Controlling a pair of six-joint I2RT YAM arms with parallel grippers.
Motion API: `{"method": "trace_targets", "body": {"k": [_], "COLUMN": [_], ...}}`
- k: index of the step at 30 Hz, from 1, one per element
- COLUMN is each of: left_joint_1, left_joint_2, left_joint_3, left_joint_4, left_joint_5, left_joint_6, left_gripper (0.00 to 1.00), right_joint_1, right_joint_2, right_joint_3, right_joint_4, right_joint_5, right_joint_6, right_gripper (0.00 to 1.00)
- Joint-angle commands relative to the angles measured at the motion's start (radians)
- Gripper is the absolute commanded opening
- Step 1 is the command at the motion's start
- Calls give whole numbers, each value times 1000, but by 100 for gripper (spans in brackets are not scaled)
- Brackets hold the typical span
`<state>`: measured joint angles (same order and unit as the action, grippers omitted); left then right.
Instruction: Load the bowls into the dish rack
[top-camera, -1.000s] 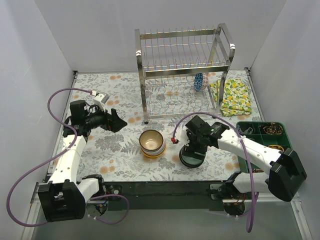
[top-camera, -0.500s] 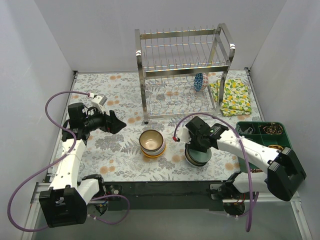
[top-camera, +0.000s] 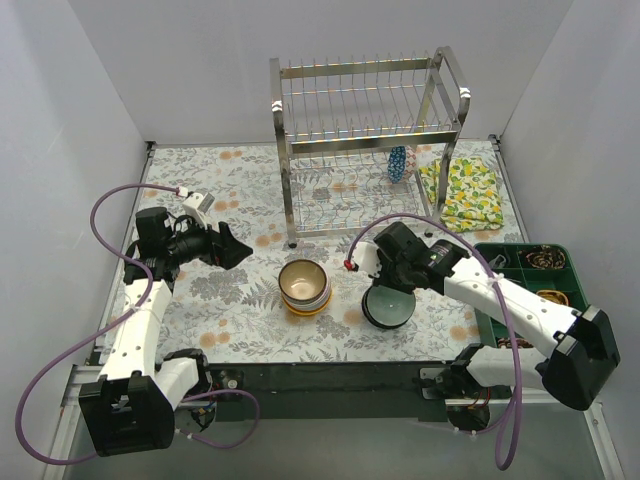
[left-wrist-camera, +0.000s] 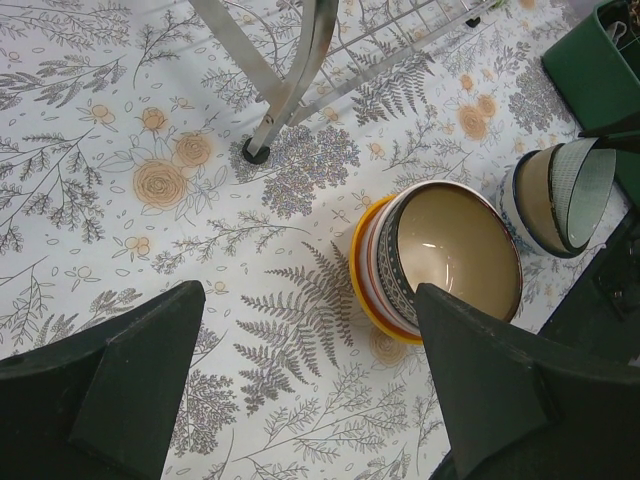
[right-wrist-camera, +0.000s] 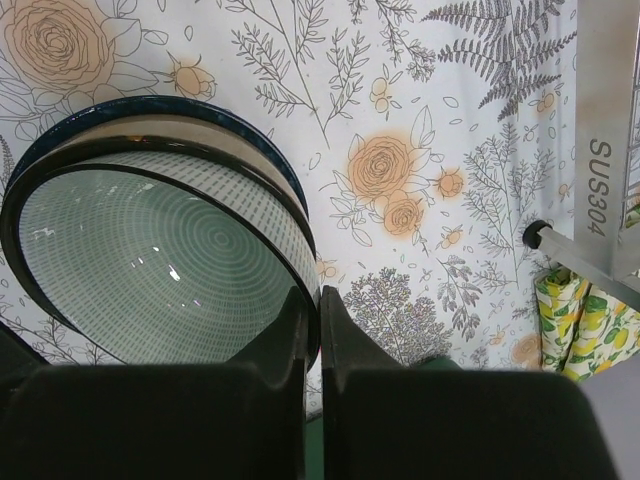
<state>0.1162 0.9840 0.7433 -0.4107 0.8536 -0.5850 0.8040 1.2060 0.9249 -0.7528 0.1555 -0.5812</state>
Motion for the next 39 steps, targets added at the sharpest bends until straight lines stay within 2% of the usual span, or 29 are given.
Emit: {"method": "trace_targets", "body": {"k": [1,10,14,17,21,24,28,30,35,39], "left_joint_1": [7,7,7,8,7,7,7,7,7,7], "left_joint_2": [-27,-18,-8,-1,5,5,-2,-7,-11,-11], "left_joint_3": [-9,-7,-2,4,4,2,-1,-2,-21,-27], "left_joint_4": [18,15,16,15,15,15,12,12,12,-2], "left_joint_5": [21,21,22,16,9,12,5,-2,-2,-8], "left_joint_6": [-4,-6,-4,-4,-12,-19,-22,-22,-27,-29], "left_gripper": [87,87,87,87,87,88,88,87,88,87], "right_joint_1": [-6,-8,-22,-49,-58,-58,-60,-98,-290,-322], "right_joint_2": [-10,9,21,26,55,84,110,113,153,179], "right_joint_3": [52,221,272,293,316,333,310,293,287,241], "right_joint_4": [-51,-146,-134,-41,62,93,151,145,61,72], "right_joint_5": [-11,-148,-145,-5,117,186,368,397,193,95], "right_joint_6": [-11,38,75,176,228,239,245,288,422,431], "right_gripper": [1,1,1,1,1,1,1,1,1,1]}}
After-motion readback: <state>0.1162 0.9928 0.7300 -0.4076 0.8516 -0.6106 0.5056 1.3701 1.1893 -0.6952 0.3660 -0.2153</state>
